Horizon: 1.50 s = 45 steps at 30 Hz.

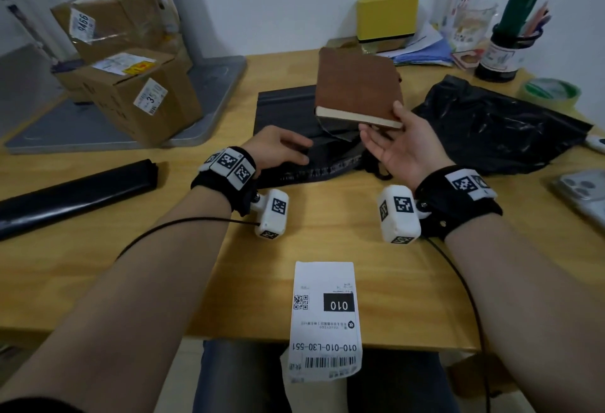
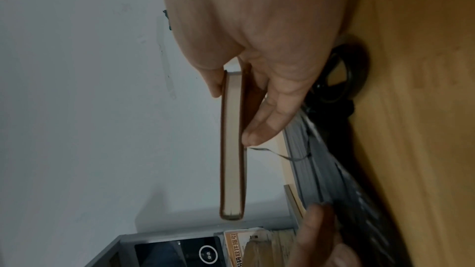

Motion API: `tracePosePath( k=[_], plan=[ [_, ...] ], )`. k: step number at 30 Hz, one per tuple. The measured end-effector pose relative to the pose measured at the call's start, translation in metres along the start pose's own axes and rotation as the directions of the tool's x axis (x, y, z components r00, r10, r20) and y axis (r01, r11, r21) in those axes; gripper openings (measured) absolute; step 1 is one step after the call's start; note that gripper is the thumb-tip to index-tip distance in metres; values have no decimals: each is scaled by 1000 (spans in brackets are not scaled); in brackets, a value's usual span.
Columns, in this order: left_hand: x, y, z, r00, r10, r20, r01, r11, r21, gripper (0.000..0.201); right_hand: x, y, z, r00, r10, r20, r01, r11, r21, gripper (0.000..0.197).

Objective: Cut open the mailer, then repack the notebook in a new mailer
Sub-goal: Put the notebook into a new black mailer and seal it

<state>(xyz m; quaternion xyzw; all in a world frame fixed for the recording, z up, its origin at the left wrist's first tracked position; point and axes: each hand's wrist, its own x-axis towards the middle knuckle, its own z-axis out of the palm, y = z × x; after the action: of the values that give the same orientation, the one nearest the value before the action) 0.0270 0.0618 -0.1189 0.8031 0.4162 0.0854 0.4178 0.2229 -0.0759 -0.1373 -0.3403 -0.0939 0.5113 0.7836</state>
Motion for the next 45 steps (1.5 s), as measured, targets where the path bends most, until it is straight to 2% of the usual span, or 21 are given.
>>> tracePosePath(
  k=[2,7,19,22,25,28,32,34,35,38,41,42,45],
  plan=[
    [3,-6,-2,999,-33,32,32,999,28,38,1,0,1,1000,-20,17,19,1000,25,38],
    [7,-9,-3,997,-78,12,76,992,105,41,5,2,0,999,-28,35,24,995,101,50],
    [12,-10,4,980,-130,-148,138,989,44,31,-1,2,-4,1000,-25,1,25,995,93,47],
    [9,-6,4,971,-160,-177,174,983,65,35,-8,-3,0,1000,-26,-12,27,999,30,36],
    [11,-3,1,957,-223,-187,229,973,14,36,-19,-14,3,998,-43,-39,39,994,-105,20],
    [7,0,-6,941,-268,-206,283,958,47,36,-31,-33,1,996,-49,-74,30,971,-239,20],
    [16,-5,-13,930,-345,-126,345,938,-24,71,-44,-62,-5,994,-55,-99,15,927,-374,17],
    [43,-24,-18,921,-384,-65,379,922,-82,98,-51,-72,-7,993,-52,-105,1,899,-438,15],
    [57,-35,-20,914,-404,-37,397,910,-119,101,-55,-75,-8,993,-40,-108,-16,882,-470,15],
    [68,-45,-26,911,-406,71,412,900,-142,84,-63,-79,-15,993,22,-117,-82,839,-539,16],
    [48,-32,-26,925,-379,27,379,915,-136,38,-73,-79,-22,991,63,-116,-119,813,-570,19],
    [51,-35,-27,923,-383,44,385,914,-128,35,-76,-78,-23,990,76,-119,-131,806,-577,19],
    [69,-42,-31,907,-405,121,417,902,-109,46,-82,-77,-26,987,104,-125,-159,772,-615,20]
  ],
)
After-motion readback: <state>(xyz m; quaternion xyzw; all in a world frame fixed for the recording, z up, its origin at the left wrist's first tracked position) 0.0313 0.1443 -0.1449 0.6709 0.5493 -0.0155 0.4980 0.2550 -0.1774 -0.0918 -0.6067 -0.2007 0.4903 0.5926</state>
